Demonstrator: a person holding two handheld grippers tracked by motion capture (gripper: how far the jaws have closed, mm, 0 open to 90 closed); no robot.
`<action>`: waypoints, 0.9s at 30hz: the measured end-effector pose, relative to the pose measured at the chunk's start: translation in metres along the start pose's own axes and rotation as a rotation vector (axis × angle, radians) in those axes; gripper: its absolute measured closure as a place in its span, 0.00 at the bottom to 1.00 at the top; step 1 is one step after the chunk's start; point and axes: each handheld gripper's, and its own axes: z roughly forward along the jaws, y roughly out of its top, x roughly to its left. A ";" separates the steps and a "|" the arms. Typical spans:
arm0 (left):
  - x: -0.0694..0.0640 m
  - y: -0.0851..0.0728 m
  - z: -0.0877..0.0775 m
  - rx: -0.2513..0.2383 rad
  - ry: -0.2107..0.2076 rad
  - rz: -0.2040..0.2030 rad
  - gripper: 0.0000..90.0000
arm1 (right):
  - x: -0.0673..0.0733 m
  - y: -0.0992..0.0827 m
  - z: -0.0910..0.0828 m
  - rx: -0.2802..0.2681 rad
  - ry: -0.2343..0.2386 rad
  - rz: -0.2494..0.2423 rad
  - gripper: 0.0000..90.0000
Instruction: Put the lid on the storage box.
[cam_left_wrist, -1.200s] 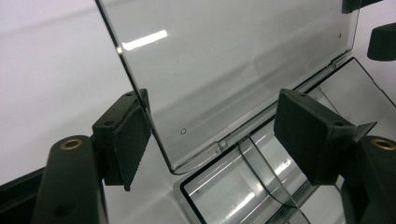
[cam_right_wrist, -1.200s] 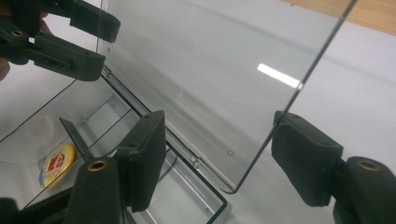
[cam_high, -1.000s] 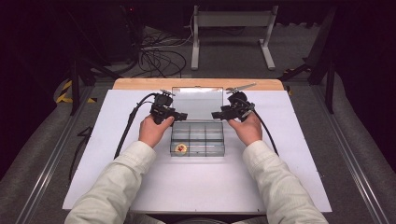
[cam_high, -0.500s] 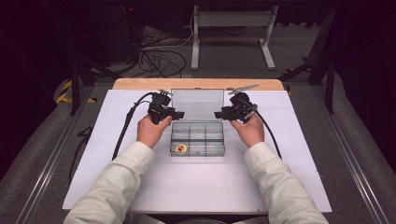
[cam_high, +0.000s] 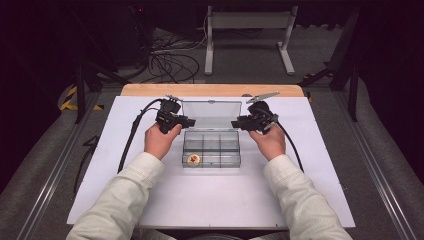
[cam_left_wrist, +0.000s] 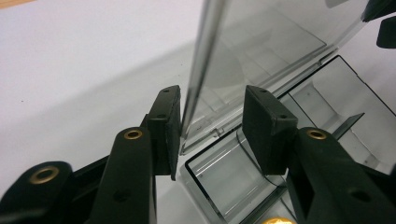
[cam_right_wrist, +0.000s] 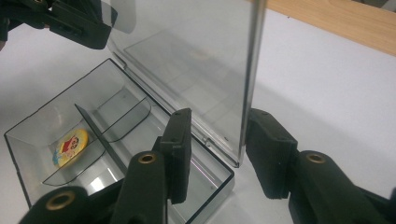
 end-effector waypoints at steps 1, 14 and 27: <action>0.000 0.000 0.000 -0.003 -0.002 0.002 0.64 | 0.001 0.000 -0.001 -0.002 0.001 -0.001 0.68; -0.003 -0.001 -0.002 -0.002 -0.004 0.012 0.64 | 0.005 0.000 -0.016 -0.034 -0.014 -0.020 0.65; -0.006 -0.003 -0.004 0.002 0.003 0.032 0.63 | 0.025 0.001 -0.050 -0.092 -0.034 -0.062 0.99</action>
